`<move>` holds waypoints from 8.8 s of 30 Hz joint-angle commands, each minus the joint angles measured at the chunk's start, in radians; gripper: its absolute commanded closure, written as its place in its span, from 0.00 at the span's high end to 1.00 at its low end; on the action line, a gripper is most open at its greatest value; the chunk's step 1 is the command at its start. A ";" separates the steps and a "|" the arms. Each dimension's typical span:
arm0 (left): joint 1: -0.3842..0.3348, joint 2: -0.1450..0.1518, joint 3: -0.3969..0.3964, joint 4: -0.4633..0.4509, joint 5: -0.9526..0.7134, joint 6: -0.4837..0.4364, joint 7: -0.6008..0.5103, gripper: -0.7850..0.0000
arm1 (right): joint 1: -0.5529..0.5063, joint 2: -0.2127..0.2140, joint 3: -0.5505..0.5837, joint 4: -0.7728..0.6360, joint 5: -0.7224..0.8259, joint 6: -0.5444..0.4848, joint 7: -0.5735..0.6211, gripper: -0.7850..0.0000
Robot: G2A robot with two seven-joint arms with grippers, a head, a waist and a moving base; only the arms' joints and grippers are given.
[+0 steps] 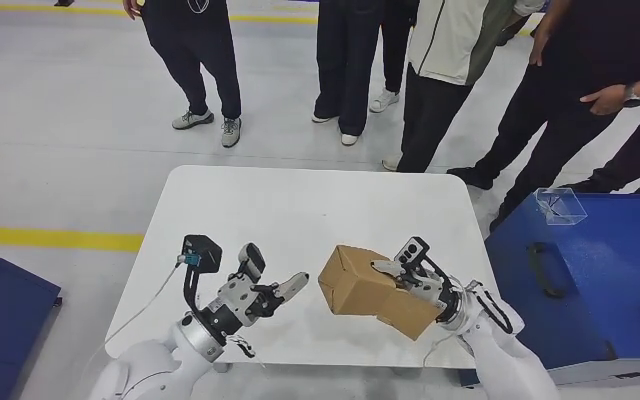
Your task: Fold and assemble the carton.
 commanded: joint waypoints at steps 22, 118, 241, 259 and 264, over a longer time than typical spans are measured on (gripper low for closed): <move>-0.001 0.000 0.001 0.000 0.004 0.001 -0.004 1.00 | 0.114 -0.018 -0.007 -0.338 1.242 0.211 -2.043 0.00; -0.287 -0.081 0.429 0.472 0.783 0.325 -0.238 1.00 | 0.179 0.059 -0.362 0.144 -1.419 -0.209 -0.829 1.00; -0.457 -0.109 0.245 0.807 -0.148 -0.430 -0.238 1.00 | -0.053 0.059 -0.223 0.090 -2.153 -0.551 -0.758 1.00; -0.454 -0.101 0.311 0.741 -0.096 -0.395 -0.288 1.00 | -0.021 0.045 -0.231 0.108 -2.184 -0.531 -0.778 1.00; -0.454 -0.100 0.330 0.728 -0.074 -0.380 -0.285 1.00 | -0.003 0.038 -0.243 0.133 -2.190 -0.525 -0.787 1.00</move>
